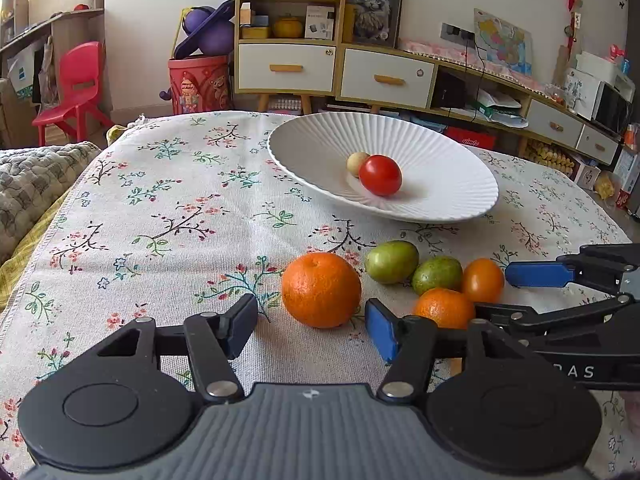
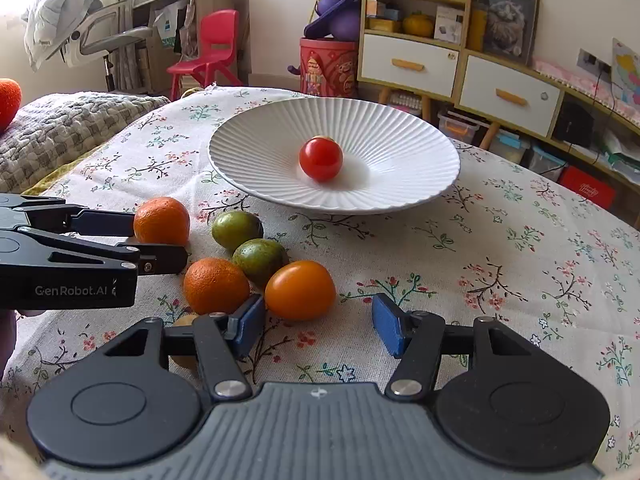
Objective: Organize fruits
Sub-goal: 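Grasp a large orange with the left tool while the right tool grasps a tangerine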
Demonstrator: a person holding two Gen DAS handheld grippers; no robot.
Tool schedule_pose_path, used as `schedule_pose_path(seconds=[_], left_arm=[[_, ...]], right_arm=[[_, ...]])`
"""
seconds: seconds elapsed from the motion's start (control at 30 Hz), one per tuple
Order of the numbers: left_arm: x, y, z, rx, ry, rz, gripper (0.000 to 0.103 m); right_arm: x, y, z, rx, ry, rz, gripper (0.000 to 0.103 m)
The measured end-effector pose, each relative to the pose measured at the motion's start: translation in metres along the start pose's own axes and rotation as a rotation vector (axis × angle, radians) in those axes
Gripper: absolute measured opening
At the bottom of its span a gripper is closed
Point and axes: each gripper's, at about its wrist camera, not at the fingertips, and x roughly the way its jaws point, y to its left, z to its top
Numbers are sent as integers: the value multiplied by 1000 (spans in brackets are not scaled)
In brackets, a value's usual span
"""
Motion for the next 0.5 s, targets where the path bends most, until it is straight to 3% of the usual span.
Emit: schedule_pose_path(seconds=[0.5], left_arm=[[0,-1,4,-6,9,-24,29]], right_arm=[[-1,1,3,4,5,25,38]])
